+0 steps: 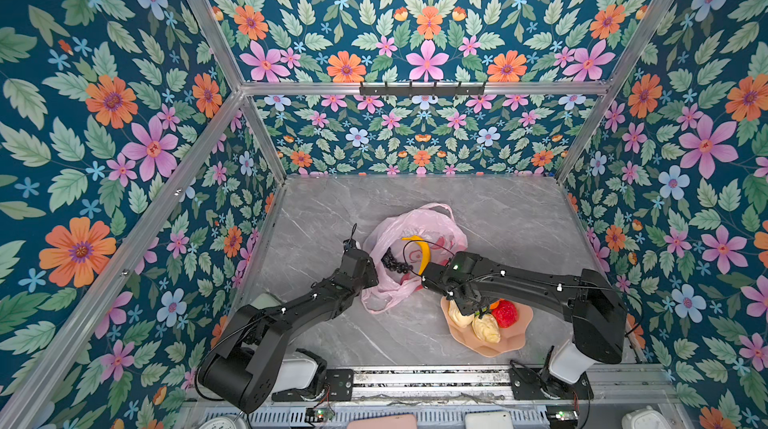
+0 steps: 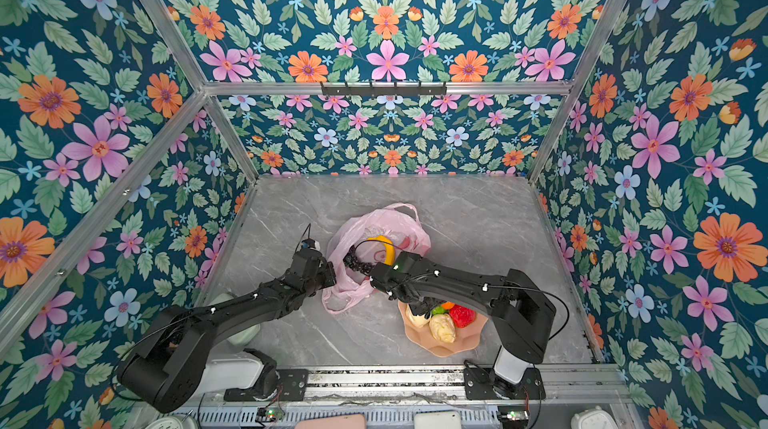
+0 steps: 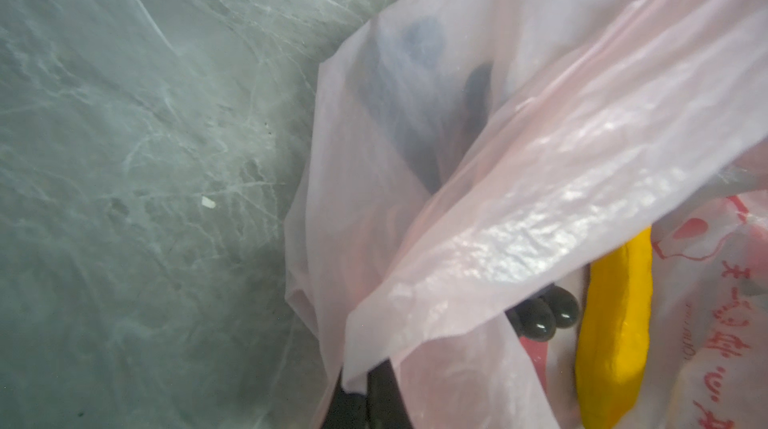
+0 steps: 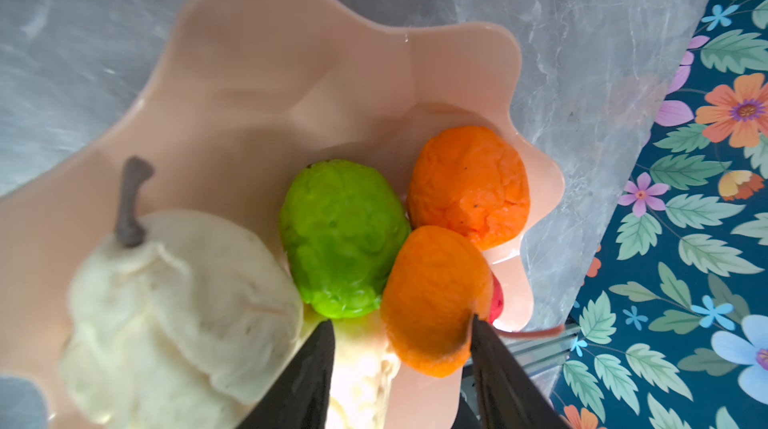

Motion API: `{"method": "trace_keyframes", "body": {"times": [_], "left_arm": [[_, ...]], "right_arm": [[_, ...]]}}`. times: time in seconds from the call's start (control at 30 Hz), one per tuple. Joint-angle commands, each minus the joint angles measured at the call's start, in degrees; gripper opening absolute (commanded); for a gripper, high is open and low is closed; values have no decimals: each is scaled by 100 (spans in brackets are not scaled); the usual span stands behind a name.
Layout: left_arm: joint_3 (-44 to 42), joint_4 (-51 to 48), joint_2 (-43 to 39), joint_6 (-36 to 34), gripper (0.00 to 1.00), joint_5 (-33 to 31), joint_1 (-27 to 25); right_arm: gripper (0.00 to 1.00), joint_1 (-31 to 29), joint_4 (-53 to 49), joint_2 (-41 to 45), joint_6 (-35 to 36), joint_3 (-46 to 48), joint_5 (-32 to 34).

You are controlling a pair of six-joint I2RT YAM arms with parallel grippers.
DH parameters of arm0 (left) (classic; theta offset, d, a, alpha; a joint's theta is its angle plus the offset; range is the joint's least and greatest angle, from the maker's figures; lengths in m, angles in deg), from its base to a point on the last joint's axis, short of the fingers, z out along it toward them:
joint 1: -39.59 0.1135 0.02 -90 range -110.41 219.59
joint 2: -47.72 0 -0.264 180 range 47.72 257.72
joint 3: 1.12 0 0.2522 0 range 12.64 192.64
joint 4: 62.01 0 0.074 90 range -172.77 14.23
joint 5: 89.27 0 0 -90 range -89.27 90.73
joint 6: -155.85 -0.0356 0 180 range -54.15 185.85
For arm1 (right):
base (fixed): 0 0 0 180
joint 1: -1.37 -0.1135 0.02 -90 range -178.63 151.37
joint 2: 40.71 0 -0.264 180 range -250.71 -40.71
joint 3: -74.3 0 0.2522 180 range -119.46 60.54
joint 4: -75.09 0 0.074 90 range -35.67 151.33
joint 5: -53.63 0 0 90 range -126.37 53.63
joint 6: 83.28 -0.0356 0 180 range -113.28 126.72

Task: Take the fake fruits out of the plastic bag
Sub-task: 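Carry the tangerine over the peach bowl and lower it in, then open the right gripper and move it back over the bag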

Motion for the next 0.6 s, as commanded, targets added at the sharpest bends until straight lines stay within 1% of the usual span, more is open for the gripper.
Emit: {"method": "trace_keyframes", "body": {"times": [0.0,0.1,0.13,0.27,0.33,0.43,0.53,0.57], "left_arm": [[7,6,6,-69,0,-16,-6],[21,8,10,-69,0,-7,-2],[31,6,15,-77,0,-7,-3],[82,-1,-4,-80,0,11,-1],[99,21,-3,-78,0,28,-1],[127,34,12,-78,0,63,-1],[136,26,-11,-78,0,90,-1],[136,9,-27,-78,0,81,-3]], "right_arm": [[54,-23,-121,40,-101,-82,-43],[54,-23,-197,40,-89,-211,18],[54,-27,-221,224,-73,-269,36],[55,-20,-118,398,99,-571,97],[55,20,82,418,283,-755,72],[55,190,607,347,654,-1028,-163],[55,386,1064,143,979,-1380,-405],[55,433,1192,-130,1092,-1517,-454]]}}
